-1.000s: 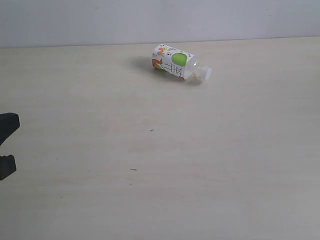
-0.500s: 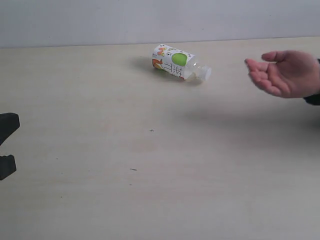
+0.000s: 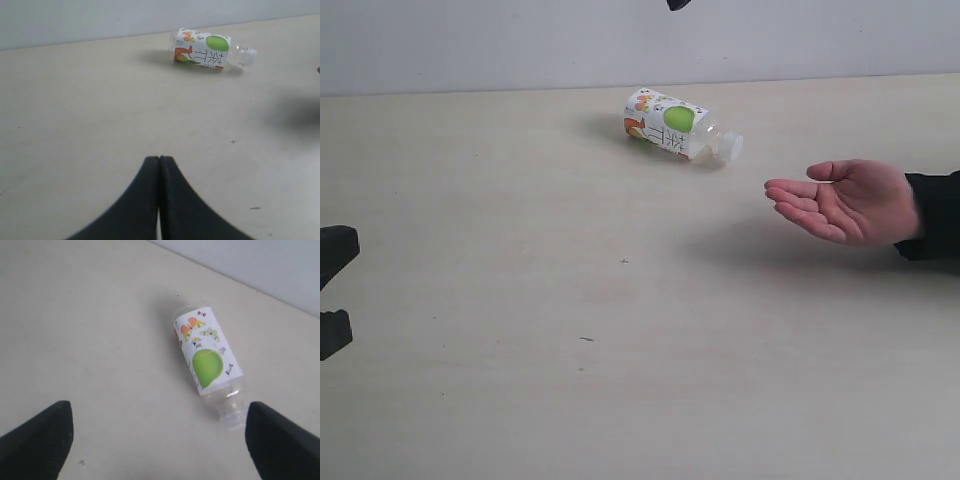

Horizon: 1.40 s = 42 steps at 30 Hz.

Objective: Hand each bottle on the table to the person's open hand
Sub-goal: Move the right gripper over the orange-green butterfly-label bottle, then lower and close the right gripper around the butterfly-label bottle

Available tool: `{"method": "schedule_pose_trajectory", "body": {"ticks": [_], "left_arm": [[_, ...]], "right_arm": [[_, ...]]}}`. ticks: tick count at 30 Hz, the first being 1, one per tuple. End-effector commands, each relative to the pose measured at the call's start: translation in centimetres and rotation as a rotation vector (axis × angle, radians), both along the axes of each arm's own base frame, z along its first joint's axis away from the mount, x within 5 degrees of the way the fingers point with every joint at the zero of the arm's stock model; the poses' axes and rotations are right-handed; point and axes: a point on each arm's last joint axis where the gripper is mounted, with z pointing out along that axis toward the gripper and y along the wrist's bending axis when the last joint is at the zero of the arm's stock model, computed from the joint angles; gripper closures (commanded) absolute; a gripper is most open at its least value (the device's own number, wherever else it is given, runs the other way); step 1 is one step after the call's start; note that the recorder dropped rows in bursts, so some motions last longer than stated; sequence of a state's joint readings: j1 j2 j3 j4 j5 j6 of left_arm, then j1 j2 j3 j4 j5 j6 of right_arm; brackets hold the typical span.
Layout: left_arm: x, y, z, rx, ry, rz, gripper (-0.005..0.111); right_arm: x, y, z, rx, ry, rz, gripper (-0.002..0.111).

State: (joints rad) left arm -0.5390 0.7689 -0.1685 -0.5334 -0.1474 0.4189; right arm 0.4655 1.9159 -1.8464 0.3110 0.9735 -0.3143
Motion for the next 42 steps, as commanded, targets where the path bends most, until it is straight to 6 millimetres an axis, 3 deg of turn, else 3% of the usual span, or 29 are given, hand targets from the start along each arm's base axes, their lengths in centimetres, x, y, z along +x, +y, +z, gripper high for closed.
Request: {"method": "schedule_pose_trajectory", "body": {"ticks": [1, 2, 6, 8, 18, 32, 42], "left_arm": [[-0.1, 0.1, -0.1, -0.009, 0.002, 0.007, 0.107], [-0.1, 0.1, -0.1, -0.009, 0.002, 0.007, 0.107], [-0.1, 0.1, -0.1, -0.009, 0.002, 0.007, 0.107], [-0.1, 0.1, -0.1, -0.009, 0.002, 0.007, 0.107], [-0.1, 0.1, -0.1, -0.009, 0.002, 0.007, 0.107], [-0.1, 0.1, -0.1, -0.009, 0.002, 0.007, 0.107], [-0.1, 0.1, -0.1, -0.009, 0.002, 0.007, 0.107]], "right_arm": [[4.0, 2.0, -3.6, -0.050, -0.018, 0.072, 0.022], [5.4, 2.6, -4.8, -0.069, -0.035, 0.075, 0.022], [8.1, 3.7, -7.6, -0.168, -0.090, 0.208, 0.022], [8.5, 4.0, -9.5, -0.243, -0.088, 0.346, 0.022], [10.3, 4.4, -14.6, -0.327, -0.118, 0.401, 0.025], [11.9, 2.4, -15.2, -0.294, -0.132, 0.336, 0.025], [11.8, 2.6, -15.9, -0.240, -0.109, 0.364, 0.025]]}}
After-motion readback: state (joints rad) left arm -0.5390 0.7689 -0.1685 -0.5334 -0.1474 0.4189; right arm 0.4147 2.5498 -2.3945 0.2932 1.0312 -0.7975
